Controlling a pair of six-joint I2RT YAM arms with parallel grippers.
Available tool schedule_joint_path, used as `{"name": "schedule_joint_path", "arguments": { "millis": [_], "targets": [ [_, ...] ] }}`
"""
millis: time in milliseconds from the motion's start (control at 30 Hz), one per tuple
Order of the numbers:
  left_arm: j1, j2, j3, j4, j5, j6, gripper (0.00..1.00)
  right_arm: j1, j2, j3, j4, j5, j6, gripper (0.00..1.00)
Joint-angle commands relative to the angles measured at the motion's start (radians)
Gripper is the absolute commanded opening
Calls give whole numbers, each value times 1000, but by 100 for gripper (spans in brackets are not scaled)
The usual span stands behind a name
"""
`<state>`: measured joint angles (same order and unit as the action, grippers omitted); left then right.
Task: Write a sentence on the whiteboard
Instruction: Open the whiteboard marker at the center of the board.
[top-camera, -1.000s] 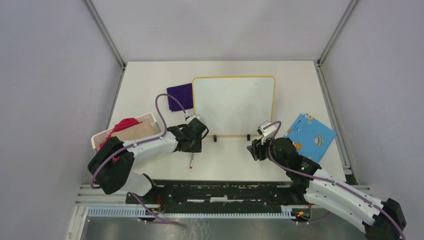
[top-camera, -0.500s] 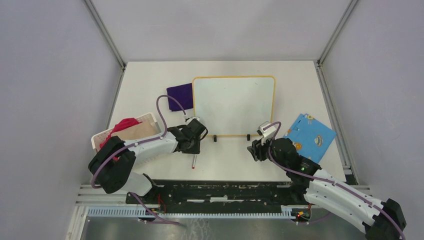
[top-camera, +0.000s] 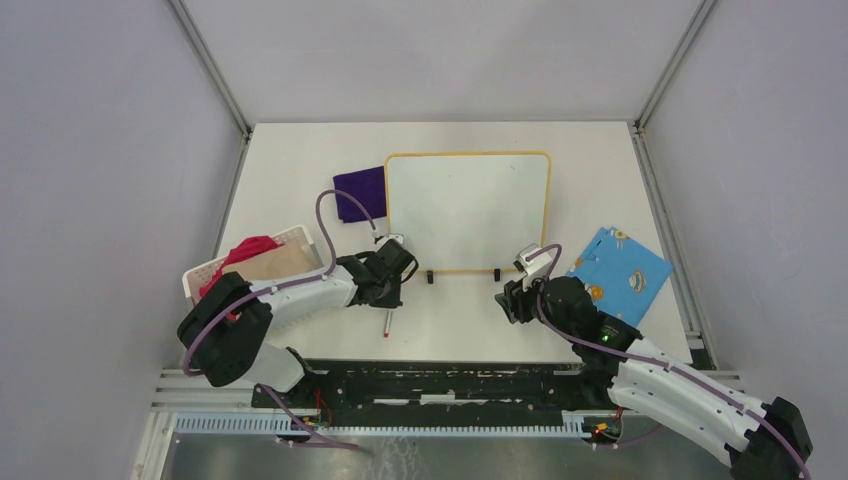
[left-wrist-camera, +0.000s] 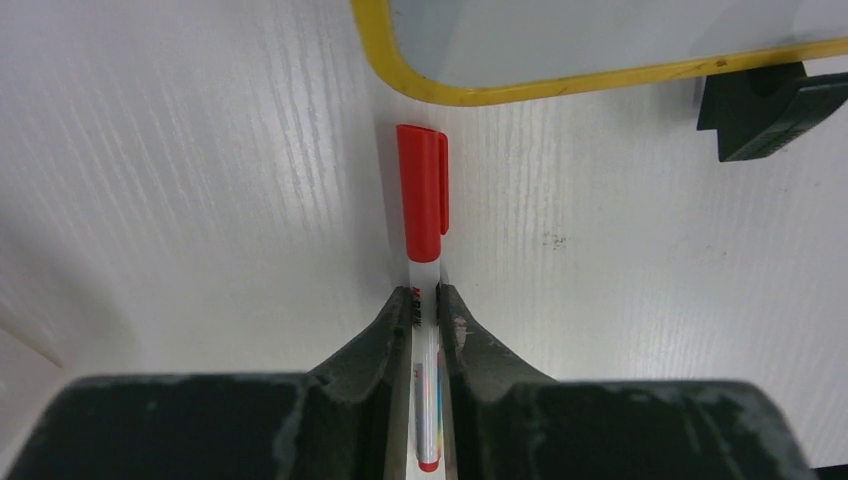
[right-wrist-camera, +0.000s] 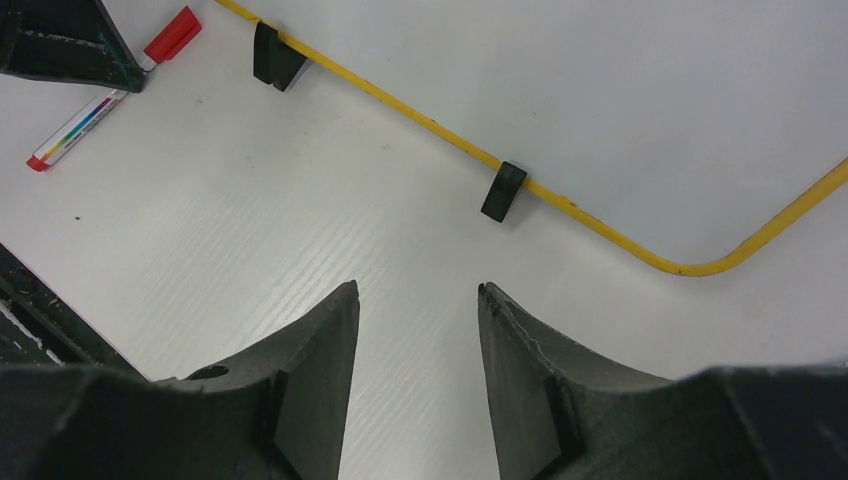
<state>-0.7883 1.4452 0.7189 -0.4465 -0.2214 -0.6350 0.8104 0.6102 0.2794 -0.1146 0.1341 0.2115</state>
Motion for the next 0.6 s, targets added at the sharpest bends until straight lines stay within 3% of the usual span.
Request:
{"name": "schedule_joint_path", "arguments": {
  "millis": [0,200,333,433,567],
  "targets": [
    [-34,-9,-41,10,61,-27,17,1,-3,5,32,8,-8,53],
    [-145,-49,-17,-34,14,-119,3,1,-2,5,33,7,-7,53],
    [-210,-42,12,-45,-6,-164,2,1,-5,3,34,7,-7,53],
    [-228,-10,34,-41,-22,-169,3,1,-3,3,33,7,-7,53],
    [-235,34,46,-42,-23,-147,15,1,-14,4,22,10,-7,53]
  ]
}}
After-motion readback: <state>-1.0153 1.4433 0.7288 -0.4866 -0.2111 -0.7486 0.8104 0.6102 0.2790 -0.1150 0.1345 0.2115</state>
